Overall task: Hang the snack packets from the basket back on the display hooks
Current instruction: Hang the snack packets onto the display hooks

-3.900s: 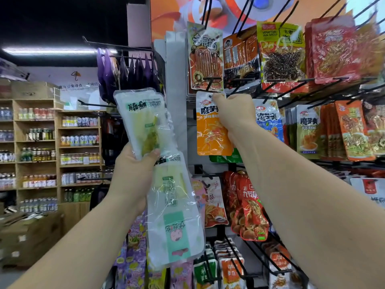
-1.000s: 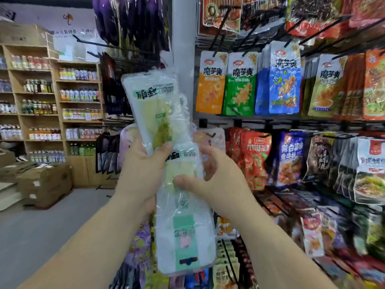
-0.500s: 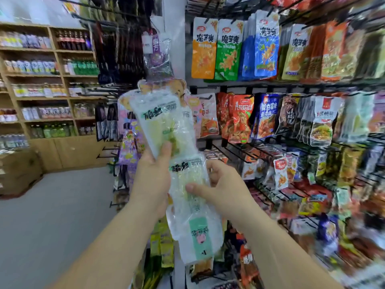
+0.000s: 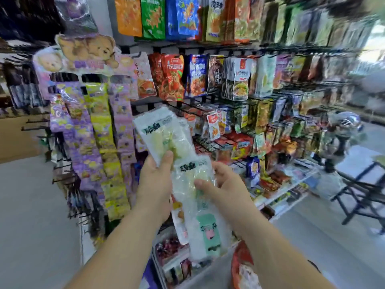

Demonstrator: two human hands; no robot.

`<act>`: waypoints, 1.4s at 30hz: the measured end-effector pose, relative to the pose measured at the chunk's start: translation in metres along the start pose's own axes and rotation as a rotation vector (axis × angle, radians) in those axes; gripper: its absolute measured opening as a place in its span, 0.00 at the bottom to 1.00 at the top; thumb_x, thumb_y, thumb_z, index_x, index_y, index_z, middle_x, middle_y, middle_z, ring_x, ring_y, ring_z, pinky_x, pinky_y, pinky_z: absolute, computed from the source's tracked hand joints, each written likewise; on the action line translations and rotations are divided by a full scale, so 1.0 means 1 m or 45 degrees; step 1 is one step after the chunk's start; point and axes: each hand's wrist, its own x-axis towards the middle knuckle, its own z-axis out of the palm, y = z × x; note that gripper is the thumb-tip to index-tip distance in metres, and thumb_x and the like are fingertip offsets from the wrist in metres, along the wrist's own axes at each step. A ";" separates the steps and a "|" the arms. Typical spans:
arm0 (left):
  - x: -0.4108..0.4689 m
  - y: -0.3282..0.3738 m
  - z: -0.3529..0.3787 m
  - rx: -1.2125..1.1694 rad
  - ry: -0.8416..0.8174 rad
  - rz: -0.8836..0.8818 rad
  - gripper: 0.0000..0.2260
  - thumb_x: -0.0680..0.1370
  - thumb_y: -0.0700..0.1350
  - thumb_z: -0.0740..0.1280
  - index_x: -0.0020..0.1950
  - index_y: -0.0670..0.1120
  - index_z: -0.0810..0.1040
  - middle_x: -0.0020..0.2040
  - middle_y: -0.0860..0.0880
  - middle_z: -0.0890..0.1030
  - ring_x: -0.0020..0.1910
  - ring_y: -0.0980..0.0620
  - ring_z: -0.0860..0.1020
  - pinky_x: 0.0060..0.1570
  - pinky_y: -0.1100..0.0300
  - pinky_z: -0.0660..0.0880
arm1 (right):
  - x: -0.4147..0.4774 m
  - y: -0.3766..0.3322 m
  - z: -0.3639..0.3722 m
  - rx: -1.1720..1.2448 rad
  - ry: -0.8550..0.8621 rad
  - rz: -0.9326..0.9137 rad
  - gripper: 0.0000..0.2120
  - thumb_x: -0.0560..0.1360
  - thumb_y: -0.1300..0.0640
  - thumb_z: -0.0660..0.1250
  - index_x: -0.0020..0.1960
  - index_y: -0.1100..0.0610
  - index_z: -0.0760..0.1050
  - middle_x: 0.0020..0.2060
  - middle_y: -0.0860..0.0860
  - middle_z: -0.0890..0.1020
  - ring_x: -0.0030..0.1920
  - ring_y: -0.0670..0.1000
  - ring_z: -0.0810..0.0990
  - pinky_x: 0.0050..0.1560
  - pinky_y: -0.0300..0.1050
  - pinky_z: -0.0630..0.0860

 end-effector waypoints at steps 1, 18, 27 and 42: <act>-0.006 -0.010 0.012 -0.001 -0.013 -0.013 0.10 0.85 0.51 0.66 0.66 0.57 0.78 0.61 0.53 0.85 0.62 0.48 0.83 0.63 0.40 0.78 | -0.006 0.007 -0.014 0.010 0.056 0.026 0.21 0.73 0.41 0.77 0.63 0.42 0.76 0.55 0.44 0.86 0.55 0.50 0.86 0.54 0.58 0.84; -0.168 -0.171 0.323 0.184 -0.086 -0.099 0.07 0.85 0.44 0.66 0.58 0.56 0.81 0.53 0.54 0.88 0.54 0.48 0.86 0.56 0.44 0.82 | -0.084 0.124 -0.363 0.148 0.573 0.177 0.11 0.79 0.47 0.71 0.51 0.48 0.69 0.50 0.53 0.77 0.43 0.44 0.75 0.47 0.49 0.73; -0.156 -0.193 0.400 0.071 -0.084 -0.157 0.07 0.85 0.42 0.65 0.60 0.51 0.81 0.52 0.52 0.88 0.49 0.51 0.87 0.42 0.56 0.83 | -0.030 0.144 -0.414 -0.727 0.708 -0.136 0.25 0.82 0.57 0.59 0.77 0.41 0.68 0.83 0.49 0.54 0.83 0.55 0.47 0.80 0.62 0.51; -0.029 -0.196 0.486 0.003 -0.202 -0.154 0.09 0.85 0.44 0.66 0.65 0.49 0.80 0.55 0.50 0.88 0.53 0.51 0.87 0.50 0.55 0.84 | 0.113 0.153 -0.479 -0.687 0.618 -0.472 0.14 0.78 0.44 0.50 0.47 0.50 0.70 0.30 0.47 0.72 0.32 0.49 0.71 0.32 0.52 0.65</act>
